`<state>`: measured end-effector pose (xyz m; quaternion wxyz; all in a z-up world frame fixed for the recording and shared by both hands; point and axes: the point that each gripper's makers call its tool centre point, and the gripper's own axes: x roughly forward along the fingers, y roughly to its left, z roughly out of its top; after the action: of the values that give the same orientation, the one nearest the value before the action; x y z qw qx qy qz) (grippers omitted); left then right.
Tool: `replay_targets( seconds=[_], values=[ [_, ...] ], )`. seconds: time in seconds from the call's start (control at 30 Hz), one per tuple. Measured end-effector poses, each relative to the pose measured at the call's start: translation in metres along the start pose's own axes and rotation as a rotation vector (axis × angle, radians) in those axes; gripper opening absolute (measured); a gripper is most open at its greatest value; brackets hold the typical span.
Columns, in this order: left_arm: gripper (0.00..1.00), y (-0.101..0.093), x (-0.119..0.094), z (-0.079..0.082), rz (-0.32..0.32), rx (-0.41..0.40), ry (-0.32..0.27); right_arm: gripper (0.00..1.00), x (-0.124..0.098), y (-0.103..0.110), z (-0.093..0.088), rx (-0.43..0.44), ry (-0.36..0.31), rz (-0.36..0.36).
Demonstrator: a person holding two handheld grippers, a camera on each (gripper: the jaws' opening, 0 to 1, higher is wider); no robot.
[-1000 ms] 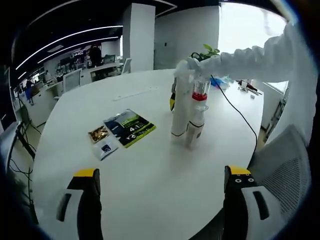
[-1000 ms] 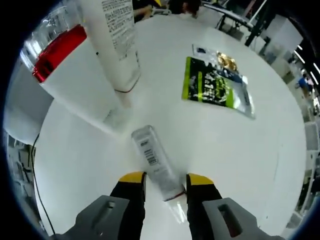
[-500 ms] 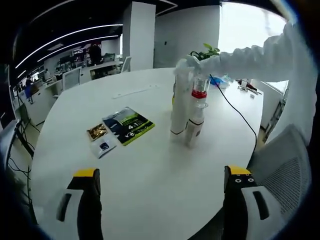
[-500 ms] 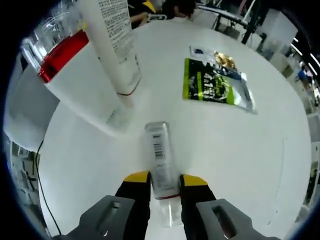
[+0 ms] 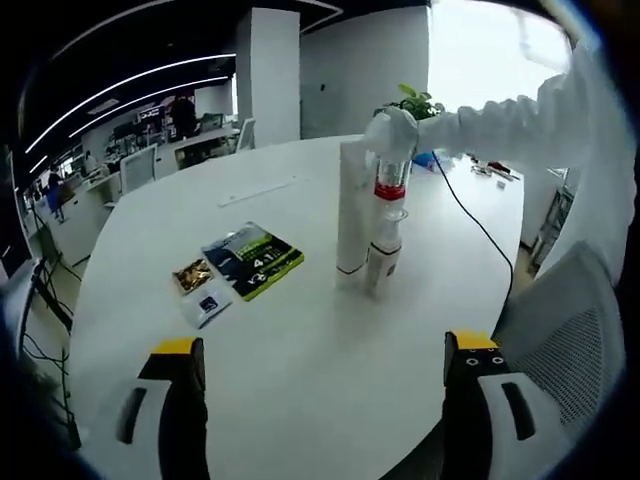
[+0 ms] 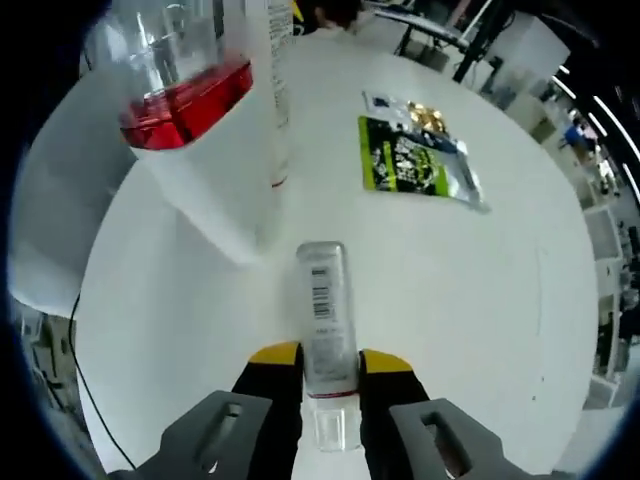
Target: Arrange the skincare products in the storage area until every visible bottle or jar stands upright without overlapping.
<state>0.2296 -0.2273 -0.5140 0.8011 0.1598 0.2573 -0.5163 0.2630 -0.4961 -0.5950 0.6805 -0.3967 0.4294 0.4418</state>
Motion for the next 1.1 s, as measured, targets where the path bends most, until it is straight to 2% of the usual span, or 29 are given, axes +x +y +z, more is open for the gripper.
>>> replay_targets(
  seconds=[0.33, 0.43, 0.63, 0.77, 0.87, 1.0, 1.1],
  values=[
    [0.92, -0.012, -0.004, 0.016, -0.021, 0.04, -0.032, 0.13, -0.034, 0.025, -0.02, 0.03, 0.058, -0.041],
    [0.88, -0.018, -0.004, 0.02, -0.032, 0.061, -0.042, 0.13, -0.04, 0.034, -0.022, 0.026, 0.072, -0.047],
    [0.87, -0.03, -0.002, 0.024, -0.043, 0.091, -0.04, 0.13, -0.053, 0.057, -0.019, 0.039, 0.069, -0.055],
    [0.84, -0.035, -0.001, 0.025, -0.047, 0.107, -0.032, 0.13, -0.061, 0.069, -0.014, 0.044, 0.064, -0.07],
    [0.79, -0.037, 0.0, 0.024, -0.042, 0.106, -0.018, 0.13, -0.065, 0.079, -0.006, 0.058, 0.046, -0.077],
    [0.75, -0.045, 0.001, 0.022, -0.06, 0.121, 0.004, 0.13, -0.069, 0.093, 0.01, 0.06, 0.022, -0.083],
    [0.72, -0.053, 0.002, 0.025, -0.071, 0.145, 0.002, 0.13, -0.069, 0.107, 0.027, 0.068, -0.02, -0.077]
  ],
)
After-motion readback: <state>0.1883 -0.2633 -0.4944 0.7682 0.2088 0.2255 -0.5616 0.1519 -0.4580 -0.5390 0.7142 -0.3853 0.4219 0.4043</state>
